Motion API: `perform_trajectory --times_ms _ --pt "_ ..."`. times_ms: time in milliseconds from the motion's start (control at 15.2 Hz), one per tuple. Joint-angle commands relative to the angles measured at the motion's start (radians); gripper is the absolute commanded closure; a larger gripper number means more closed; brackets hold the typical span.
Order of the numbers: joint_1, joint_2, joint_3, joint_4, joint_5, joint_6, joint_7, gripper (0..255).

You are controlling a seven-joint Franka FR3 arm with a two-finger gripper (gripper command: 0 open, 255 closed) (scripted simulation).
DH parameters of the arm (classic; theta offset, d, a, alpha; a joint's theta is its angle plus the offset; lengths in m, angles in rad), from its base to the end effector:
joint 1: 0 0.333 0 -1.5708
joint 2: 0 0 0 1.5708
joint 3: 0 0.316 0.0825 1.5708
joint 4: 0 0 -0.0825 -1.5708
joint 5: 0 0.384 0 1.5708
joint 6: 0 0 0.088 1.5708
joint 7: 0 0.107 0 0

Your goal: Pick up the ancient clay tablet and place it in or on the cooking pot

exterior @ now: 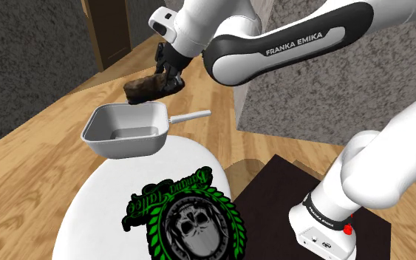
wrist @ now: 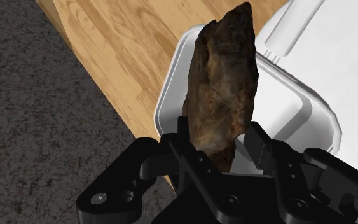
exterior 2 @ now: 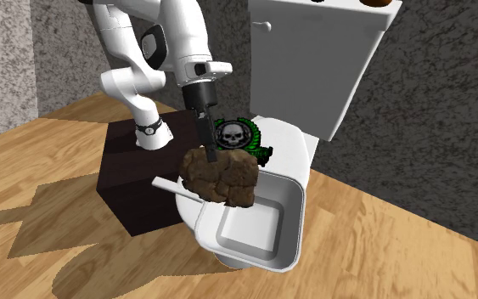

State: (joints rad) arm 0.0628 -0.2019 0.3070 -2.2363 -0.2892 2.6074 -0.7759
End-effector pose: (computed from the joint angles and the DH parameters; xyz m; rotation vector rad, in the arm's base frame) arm 0.4902 0.2049 0.5126 2.0822 1.6923 0.6731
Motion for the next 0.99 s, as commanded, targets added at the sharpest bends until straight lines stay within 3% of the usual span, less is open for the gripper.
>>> perform_trajectory --times_ms 0,462,924 --pt "-0.005 0.008 0.004 -0.018 -0.016 0.027 0.016 255" --pt "-0.032 0.052 0.023 -0.074 -0.098 0.12 0.094 255" --pt "-0.032 0.052 0.023 -0.074 -0.098 0.12 0.094 255"
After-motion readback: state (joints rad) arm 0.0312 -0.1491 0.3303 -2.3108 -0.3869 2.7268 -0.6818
